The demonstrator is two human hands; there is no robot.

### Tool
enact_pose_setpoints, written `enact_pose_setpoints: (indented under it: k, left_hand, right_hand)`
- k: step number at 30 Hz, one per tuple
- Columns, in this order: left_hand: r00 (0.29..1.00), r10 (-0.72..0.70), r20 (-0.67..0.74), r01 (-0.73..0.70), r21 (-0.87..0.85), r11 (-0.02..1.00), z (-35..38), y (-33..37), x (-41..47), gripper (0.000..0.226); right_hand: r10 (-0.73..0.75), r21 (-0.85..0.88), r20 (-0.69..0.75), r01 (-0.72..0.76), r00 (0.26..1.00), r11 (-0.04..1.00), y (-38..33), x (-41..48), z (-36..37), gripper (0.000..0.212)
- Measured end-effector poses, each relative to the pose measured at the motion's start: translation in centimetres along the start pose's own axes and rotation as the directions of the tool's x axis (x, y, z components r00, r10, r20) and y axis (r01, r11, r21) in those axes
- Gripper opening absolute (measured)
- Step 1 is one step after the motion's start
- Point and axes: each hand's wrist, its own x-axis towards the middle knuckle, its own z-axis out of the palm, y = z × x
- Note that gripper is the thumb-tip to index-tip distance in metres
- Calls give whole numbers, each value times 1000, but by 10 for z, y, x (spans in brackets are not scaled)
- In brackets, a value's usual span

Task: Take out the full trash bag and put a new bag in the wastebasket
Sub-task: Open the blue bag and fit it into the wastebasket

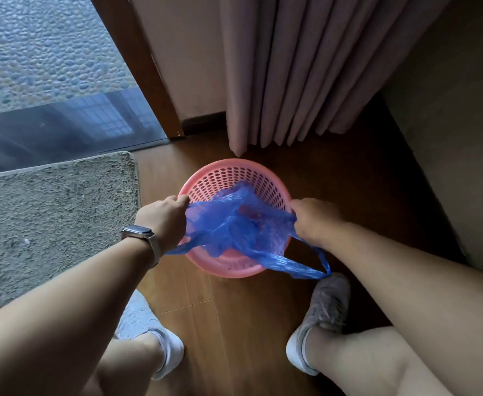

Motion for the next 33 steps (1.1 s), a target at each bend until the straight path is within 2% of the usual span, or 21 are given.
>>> enact_pose_setpoints:
  k: [4,6,9,11,13,16,19,21,23,25,27,30,33]
  left_hand:
    - [1000,-4,-25,3,-17,1000,11,-15,0,15]
    - [999,-13,-46,11,-35,999,9,-17,1,20]
    - [996,56,-71,-57,-21,998,-2,-12,0,37]
    - [988,113,-106,-113,0,994,-13,-2,-3,39]
    - [977,166,-136,-170,-13,985,-24,10,-7,38]
    - [945,269,-186,-280,-33,960,-37,28,-15,34]
    - [882,421,-210,-443,-70,894,-39,42,-25,26]
    - [873,478,-98,-488,-169,857,-32,51,-31,25]
    - [893,444,78,-418,-223,881,-20,57,-34,33]
    - [909,375,180,-343,-187,921,-7,59,-35,45]
    - [918,350,189,-331,-123,936,4,58,-34,51]
    - [945,284,164,-274,-78,959,11,50,-27,45]
    - [954,270,130,-262,-77,962,11,37,-18,75]
  right_hand:
    - [42,-12,24,-42,999,999,12,3,12,17]
    - [35,9,15,-35,999,999,15,3,13,11]
    - [2,95,-24,0,1000,995,13,2,6,17]
    - [-38,124,-66,46,997,991,6,-2,1,27]
    - [-111,91,-128,123,986,988,-5,-7,-4,37]
    - [-290,-1,-244,298,925,954,-26,-19,-14,31]
    - [-422,-29,-272,431,865,902,-51,-33,-22,28]
    - [-438,28,-198,451,877,892,-65,-39,-21,31]
    - [-424,107,-53,427,904,898,-72,-43,-15,33]
    - [-411,101,65,404,909,909,-71,-46,-5,35]
    - [-400,6,151,404,904,915,-65,-44,4,37]
    - [-349,-91,229,377,909,922,-53,-35,10,32]
    - [-312,-62,239,335,920,940,-43,-28,9,23]
